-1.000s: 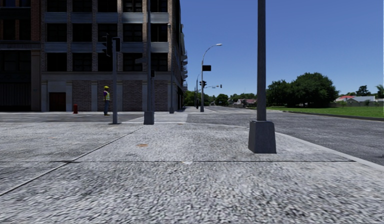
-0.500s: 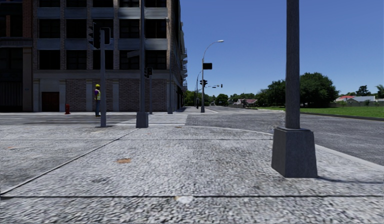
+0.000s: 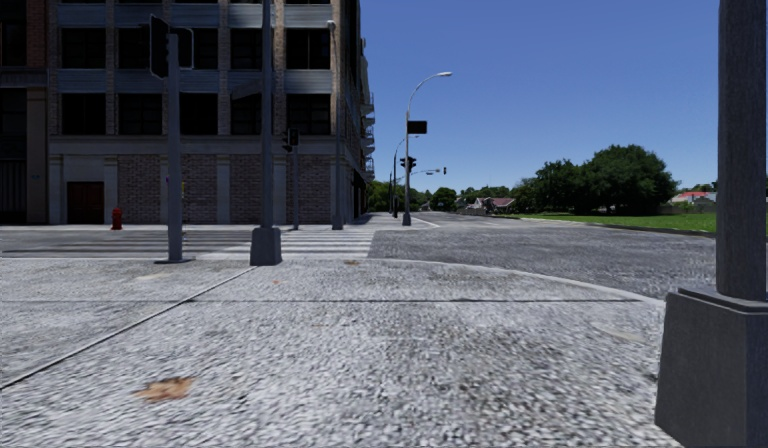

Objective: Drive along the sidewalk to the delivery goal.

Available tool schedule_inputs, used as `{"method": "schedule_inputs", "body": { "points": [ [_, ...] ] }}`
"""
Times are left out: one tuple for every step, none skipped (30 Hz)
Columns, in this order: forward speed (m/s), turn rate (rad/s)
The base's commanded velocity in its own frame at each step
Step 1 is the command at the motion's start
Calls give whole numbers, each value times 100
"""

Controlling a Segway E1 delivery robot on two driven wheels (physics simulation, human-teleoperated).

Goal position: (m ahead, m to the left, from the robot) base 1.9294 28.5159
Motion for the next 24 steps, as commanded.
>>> {"method": "schedule_inputs", "body": {
  "points": [
    [200,1],
    [200,10],
    [200,18],
    [200,18],
    [200,29],
    [200,42],
    [200,57],
    [200,69],
    [200,73],
    [200,75],
    [200,82],
    [200,82],
    [200,87],
    [200,89],
    [200,89],
    [200,90],
    [200,90],
    [200,90],
    [200,90],
    [200,90],
    [200,90],
    [200,90],
    [200,90],
    [200,90]
  ]
}}
